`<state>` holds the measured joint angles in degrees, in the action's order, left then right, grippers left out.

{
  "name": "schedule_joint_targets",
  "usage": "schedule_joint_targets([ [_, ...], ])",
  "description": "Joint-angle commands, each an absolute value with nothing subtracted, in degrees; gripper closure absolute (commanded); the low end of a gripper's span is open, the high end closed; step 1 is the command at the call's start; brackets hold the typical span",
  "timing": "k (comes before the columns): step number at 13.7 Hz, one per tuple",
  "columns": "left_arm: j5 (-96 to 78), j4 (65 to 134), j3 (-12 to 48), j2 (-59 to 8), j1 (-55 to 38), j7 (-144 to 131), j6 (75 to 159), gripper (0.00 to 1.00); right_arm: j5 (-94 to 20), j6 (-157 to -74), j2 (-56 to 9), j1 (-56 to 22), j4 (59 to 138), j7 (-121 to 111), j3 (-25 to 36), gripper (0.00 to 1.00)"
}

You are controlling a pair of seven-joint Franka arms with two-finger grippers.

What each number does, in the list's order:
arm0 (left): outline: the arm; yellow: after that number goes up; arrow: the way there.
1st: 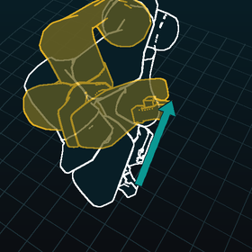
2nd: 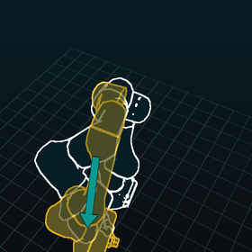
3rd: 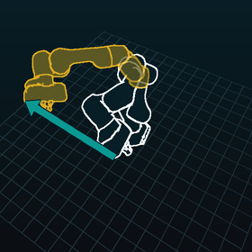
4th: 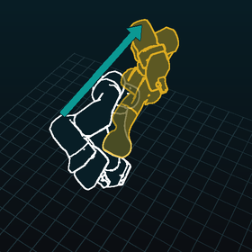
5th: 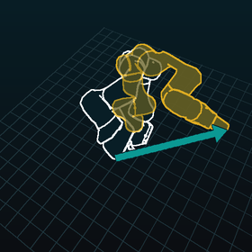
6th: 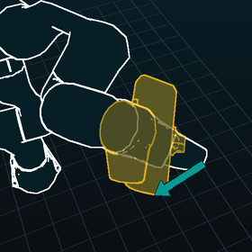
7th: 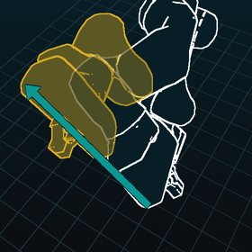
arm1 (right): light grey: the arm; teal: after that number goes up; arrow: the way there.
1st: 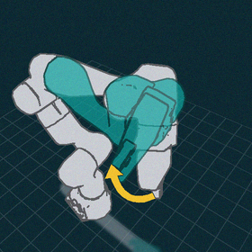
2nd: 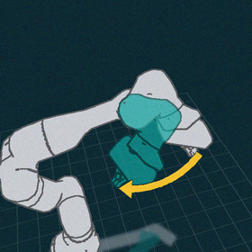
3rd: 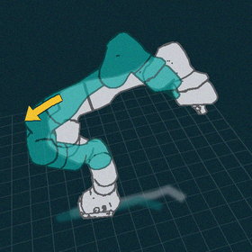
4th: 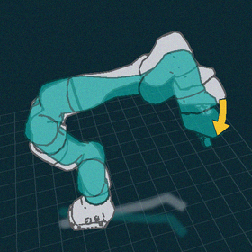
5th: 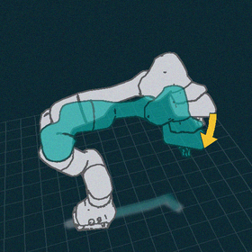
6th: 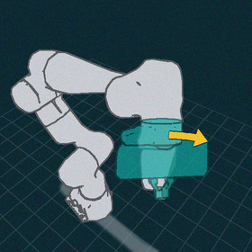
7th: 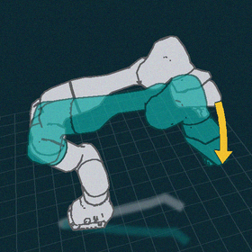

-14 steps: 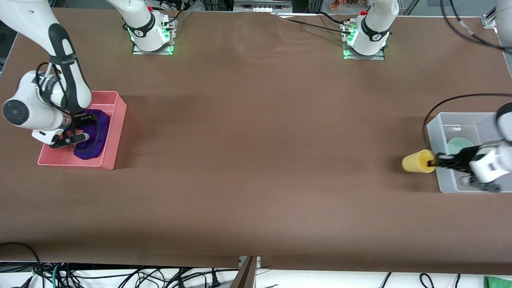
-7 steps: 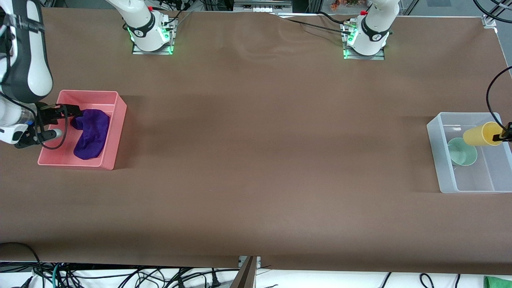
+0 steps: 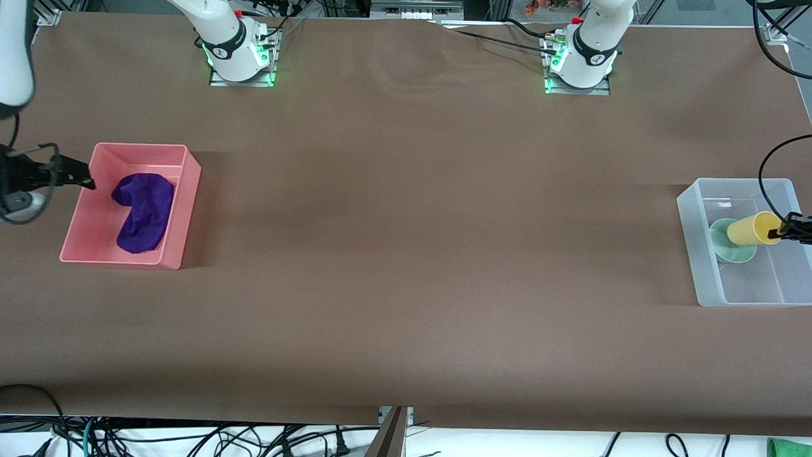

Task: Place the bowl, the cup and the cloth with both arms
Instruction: 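Place the yellow cup into the green bowl with the left gripper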

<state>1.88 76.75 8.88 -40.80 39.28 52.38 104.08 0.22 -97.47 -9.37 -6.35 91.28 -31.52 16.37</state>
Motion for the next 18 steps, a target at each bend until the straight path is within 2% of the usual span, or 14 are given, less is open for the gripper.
schedule_joint_targets([
  [1, 3.6, 78.57, 9.49, -40.86, 40.08, 54.32, 107.12, 1.0, -0.79, -95.98, -6.95, -5.54, 89.56, -32.34, 15.91, 0.0],
  [3, 3.78, 79.71, 9.49, -42.1, 40.78, 56.76, 110.38, 1.0, -0.62, -96.5, -6.33, -5.45, 89.65, -32.52, 16.0, 0.0],
  [4, 3.78, 79.98, 9.58, -42.1, 40.78, 56.95, 110.74, 0.85, -0.88, -97.55, -6.5, -5.36, 89.65, -32.43, 15.91, 0.0],
  [5, 3.87, 79.89, 9.58, -41.93, 40.17, 56.95, 110.48, 0.33, -0.97, -97.47, -6.33, -5.36, 89.65, -31.56, 14.95, 0.0],
  [6, 3.87, 79.72, 9.75, -41.66, 39.73, 56.61, 110.22, 0.0, -0.88, -96.95, -5.46, -5.27, 89.74, -29.55, 12.24, 0.0],
  [9, 3.87, 79.01, 10.54, -38.42, 39.38, 55.99, 109.51, 0.0, -0.97, -92.21, -3.87, -4.66, 89.82, -14.37, 8.28, 0.0],
  [13, 3.96, 79.01, 11.6, -28.59, 33.42, 49.42, 103.2, 0.0, -0.7, -88.87, -2.9, -4.66, 90.09, -5.74, 3.09, 0.0],
  [16, 4.04, 79.1, 11.6, -22.08, 27.88, 39.33, 99.94, 0.0, -0.35, -88.59, -2.81, -4.66, 90.09, -2.29, 2.55, 0.0],
  [18, 4.04, 79.01, 12.04, -20.13, 25.06, 30.8, 96.26, 0.0, -0.26, -88.77, -3.51, -4.75, 89.65, -2.37, 2.64, 0.0],
])
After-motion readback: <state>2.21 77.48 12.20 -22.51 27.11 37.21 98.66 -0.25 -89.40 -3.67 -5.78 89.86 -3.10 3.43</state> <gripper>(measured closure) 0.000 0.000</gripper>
